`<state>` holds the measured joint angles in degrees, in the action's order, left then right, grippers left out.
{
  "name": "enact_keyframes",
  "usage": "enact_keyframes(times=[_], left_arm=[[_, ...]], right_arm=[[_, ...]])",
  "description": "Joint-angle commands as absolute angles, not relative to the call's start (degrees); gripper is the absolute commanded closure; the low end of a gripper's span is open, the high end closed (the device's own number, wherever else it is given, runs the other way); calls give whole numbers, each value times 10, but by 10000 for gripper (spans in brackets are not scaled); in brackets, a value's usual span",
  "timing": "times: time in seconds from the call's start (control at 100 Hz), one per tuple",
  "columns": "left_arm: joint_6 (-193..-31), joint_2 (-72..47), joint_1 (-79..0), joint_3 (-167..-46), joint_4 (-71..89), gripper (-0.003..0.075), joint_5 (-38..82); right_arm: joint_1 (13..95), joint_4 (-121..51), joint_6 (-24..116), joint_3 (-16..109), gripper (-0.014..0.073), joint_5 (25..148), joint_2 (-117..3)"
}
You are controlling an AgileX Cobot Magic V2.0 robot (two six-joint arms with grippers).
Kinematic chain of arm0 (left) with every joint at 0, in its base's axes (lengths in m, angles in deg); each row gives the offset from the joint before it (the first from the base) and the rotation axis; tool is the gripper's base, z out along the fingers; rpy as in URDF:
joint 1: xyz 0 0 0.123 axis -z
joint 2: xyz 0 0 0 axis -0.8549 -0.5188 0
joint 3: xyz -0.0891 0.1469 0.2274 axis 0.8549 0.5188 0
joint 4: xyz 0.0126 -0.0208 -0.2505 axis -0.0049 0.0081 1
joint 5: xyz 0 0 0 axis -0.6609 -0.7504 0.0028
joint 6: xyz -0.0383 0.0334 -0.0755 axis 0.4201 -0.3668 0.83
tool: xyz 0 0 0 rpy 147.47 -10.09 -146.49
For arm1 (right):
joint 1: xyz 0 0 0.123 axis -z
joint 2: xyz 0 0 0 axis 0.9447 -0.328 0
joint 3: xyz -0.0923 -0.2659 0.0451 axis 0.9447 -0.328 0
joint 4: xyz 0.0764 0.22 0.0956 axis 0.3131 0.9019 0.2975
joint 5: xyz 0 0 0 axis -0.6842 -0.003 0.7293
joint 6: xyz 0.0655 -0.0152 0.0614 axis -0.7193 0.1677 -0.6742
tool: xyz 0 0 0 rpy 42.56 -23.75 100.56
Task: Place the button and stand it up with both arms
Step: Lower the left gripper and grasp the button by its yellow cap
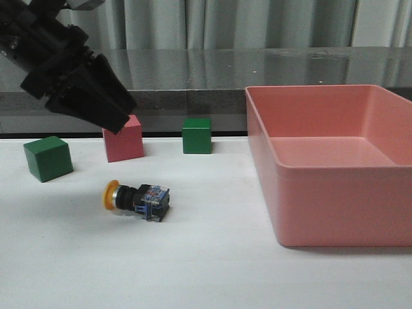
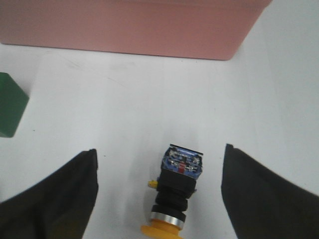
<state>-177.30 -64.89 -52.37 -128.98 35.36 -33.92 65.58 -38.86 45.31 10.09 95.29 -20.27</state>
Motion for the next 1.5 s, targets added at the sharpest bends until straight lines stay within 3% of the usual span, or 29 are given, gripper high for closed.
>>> enact_keyframes(times=[0.0, 0.43, 1.12, 1.24, 1.44, 1.49], left_arm=[[-1792, -619, -527, -1279, 379, 241, -354], [-1883, -622, -527, -1197, 416, 235, -230], [-1926, -717, -527, -1192, 435, 246, -236], [-1926, -726, -527, -1192, 421, 370, -236], [-1944, -725, -527, -1192, 410, 728, -266], [-1945, -724, -527, -1192, 410, 740, -275]], right_arm=[[660, -383, 451, 112, 654, 912, -206], [660, -383, 451, 112, 654, 912, -206], [660, -383, 451, 112, 654, 912, -206], [660, -383, 451, 112, 654, 912, -206], [660, -383, 451, 112, 654, 912, -206], [660, -383, 451, 112, 654, 912, -206]])
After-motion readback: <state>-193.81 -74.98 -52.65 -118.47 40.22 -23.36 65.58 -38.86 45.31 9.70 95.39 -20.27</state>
